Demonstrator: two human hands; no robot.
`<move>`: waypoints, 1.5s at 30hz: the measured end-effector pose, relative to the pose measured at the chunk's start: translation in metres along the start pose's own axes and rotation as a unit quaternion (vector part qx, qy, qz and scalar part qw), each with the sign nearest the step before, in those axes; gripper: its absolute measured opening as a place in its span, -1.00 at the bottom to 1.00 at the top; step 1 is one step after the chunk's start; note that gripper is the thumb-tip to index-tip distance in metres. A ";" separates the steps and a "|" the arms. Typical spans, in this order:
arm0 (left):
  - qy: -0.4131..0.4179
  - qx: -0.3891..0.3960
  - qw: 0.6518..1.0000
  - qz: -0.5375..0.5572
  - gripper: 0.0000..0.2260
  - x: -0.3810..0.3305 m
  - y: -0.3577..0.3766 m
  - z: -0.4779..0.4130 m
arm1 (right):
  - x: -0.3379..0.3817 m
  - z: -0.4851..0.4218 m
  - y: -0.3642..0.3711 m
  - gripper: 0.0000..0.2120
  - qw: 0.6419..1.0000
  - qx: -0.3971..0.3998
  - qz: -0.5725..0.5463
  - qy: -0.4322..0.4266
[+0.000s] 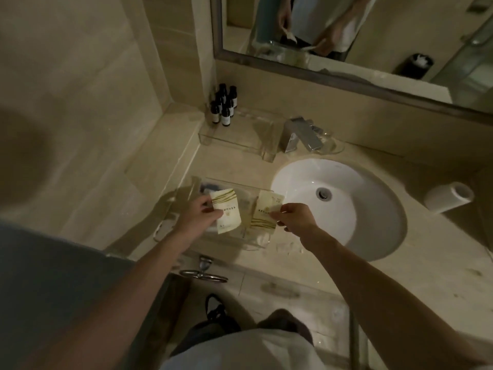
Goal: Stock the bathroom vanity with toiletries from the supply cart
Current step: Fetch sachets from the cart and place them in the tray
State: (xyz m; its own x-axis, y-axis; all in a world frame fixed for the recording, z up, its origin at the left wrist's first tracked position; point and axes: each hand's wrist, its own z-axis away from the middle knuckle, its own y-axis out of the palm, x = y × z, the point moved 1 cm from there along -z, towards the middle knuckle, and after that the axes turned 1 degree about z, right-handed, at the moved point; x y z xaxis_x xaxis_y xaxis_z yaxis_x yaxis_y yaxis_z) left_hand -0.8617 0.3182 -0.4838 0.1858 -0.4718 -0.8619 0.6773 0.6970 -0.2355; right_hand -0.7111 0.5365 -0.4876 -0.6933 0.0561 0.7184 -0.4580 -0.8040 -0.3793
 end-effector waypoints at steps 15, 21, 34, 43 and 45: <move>-0.053 0.001 0.998 -0.034 -0.72 0.001 -0.007 -0.059 | 0.009 -0.057 0.021 -0.84 0.982 -0.006 0.187 -0.020; -0.067 -0.009 0.997 -0.045 -0.73 0.000 0.004 -0.066 | 0.011 -0.065 0.016 -0.81 0.960 0.019 0.277 -0.023; -0.059 -0.029 0.998 -0.011 -0.84 -0.004 0.031 -0.068 | 0.004 -0.066 0.015 -0.64 0.920 -0.007 0.390 -0.044; -0.073 -0.047 0.995 0.048 -0.84 0.002 0.021 -0.063 | 0.007 -0.051 0.018 -0.63 0.899 -0.004 0.402 -0.176; -0.078 -0.051 0.993 0.072 -0.81 0.006 0.019 -0.063 | 0.006 -0.050 0.020 -0.57 0.889 0.016 0.420 -0.180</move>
State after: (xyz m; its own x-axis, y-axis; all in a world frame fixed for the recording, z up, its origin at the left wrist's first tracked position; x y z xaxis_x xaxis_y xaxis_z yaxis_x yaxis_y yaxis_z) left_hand -0.8928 0.3626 -0.5215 0.3899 -0.4353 -0.8115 0.5611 0.8111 -0.1655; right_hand -0.7527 0.5506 -0.5201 -0.5582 -0.7605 0.3317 0.1580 -0.4899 -0.8574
